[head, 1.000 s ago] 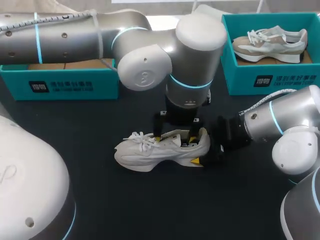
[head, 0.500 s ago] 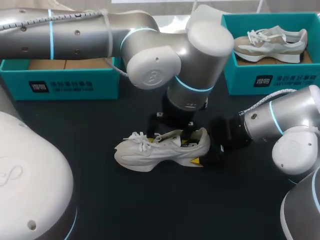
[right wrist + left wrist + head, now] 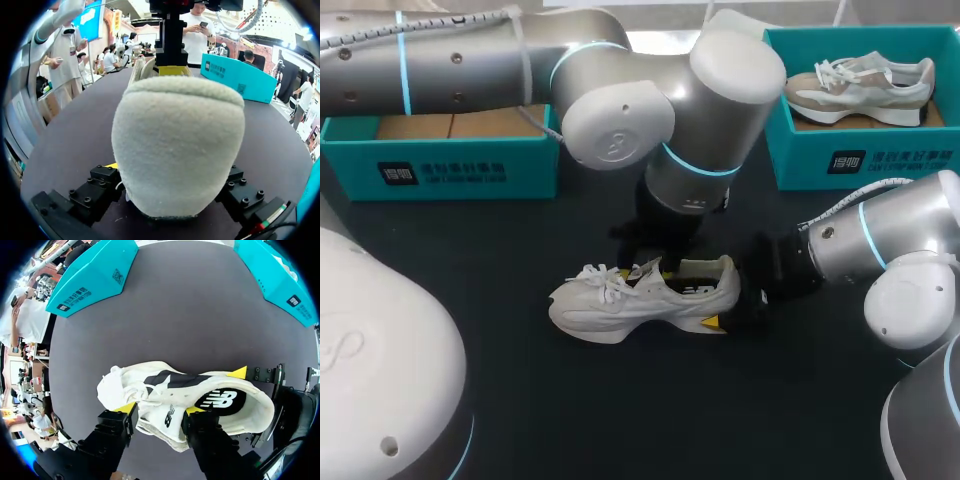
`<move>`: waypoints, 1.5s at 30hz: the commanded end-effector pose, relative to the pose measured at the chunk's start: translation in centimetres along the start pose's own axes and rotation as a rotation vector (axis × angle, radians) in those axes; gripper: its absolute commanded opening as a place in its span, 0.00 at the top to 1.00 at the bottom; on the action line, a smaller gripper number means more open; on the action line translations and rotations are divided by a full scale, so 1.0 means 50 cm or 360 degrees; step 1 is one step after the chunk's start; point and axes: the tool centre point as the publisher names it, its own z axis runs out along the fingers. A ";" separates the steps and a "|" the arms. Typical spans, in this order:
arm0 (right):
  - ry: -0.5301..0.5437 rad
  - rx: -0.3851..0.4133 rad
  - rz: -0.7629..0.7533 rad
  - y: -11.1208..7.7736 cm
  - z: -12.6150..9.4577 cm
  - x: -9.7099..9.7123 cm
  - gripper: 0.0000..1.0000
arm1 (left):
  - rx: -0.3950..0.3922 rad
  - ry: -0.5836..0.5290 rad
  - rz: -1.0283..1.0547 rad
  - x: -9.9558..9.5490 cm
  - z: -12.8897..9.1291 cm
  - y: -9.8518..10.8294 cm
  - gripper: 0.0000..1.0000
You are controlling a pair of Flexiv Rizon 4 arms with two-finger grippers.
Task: Take the shoe out of the shoebox, open the shoe tongue, remove and reinsert the insole, then place the shoe into the shoebox
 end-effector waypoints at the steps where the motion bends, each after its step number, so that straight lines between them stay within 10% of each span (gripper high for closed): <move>1: 0.0000 0.0009 0.0001 -0.005 0.003 -0.001 1.00 | 0.0010 0.0058 0.0006 -0.020 -0.014 0.016 1.00; 21: 0.0000 0.0009 0.0001 -0.005 0.003 -0.001 1.00 | -0.0014 0.0231 0.0070 -0.122 -0.081 0.024 1.00; 39: 0.0000 0.0009 0.0001 -0.005 0.003 -0.001 1.00 | -0.0065 -0.0056 -0.0131 -0.219 0.105 -0.005 1.00; 41: 0.0000 0.0009 0.0001 -0.005 0.003 -0.001 1.00 | -0.0086 -0.0060 -0.0137 -0.220 0.118 -0.002 0.66; 45: 0.0000 0.0009 0.0001 -0.005 0.003 -0.001 1.00 | -0.0127 -0.0043 -0.0165 -0.226 0.134 0.003 0.60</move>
